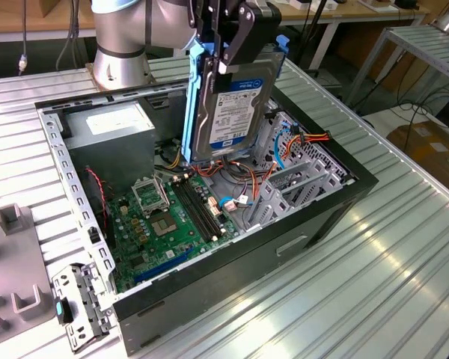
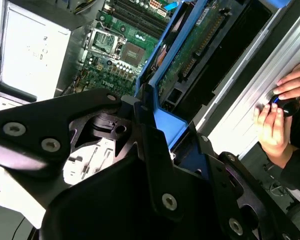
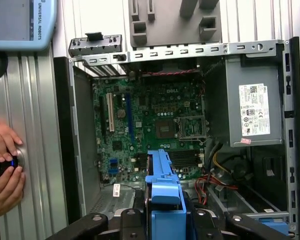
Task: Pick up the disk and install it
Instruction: 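Insert the disk into the insertion slot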
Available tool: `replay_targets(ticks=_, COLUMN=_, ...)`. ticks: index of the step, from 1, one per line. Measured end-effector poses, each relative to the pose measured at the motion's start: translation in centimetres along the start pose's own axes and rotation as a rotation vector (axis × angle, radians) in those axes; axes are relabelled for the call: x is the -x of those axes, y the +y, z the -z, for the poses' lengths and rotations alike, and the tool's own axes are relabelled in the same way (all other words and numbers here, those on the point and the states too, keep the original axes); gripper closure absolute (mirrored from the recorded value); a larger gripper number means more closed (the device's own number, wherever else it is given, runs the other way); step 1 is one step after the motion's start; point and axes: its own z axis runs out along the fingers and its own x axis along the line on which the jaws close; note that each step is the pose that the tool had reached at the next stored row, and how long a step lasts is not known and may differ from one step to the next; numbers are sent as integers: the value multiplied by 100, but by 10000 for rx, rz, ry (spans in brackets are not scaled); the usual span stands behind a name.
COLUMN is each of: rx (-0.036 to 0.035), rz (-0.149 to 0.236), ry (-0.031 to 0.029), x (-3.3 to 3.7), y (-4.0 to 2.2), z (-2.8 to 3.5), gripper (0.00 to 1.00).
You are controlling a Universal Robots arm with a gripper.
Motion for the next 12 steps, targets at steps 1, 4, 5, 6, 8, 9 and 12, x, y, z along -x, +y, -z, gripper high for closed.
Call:
replay_targets(ticks=1, rx=1, rz=0, ry=2, x=1, y=-9, z=1, gripper=63)
replay_targets(ticks=4, rx=1, rz=0, ry=1, x=1, y=-11, z=0, gripper=63)
replay_targets(ticks=5, rx=1, rz=0, ry=1, x=1, y=-11, z=0, gripper=63)
replay_targets(ticks=6, rx=1, rz=-1, ry=0, x=1, y=-11, z=0, gripper=63)
replay_targets(ticks=8, rx=0, rz=0, ry=0, x=1, y=-12, z=0, gripper=63)
replay_targets(ticks=9, rx=1, rz=0, ry=1, x=1, y=-12, z=0, gripper=63)
replay_targets(ticks=12, rx=1, rz=0, ry=1, x=-4, y=-12, z=0, gripper=63)
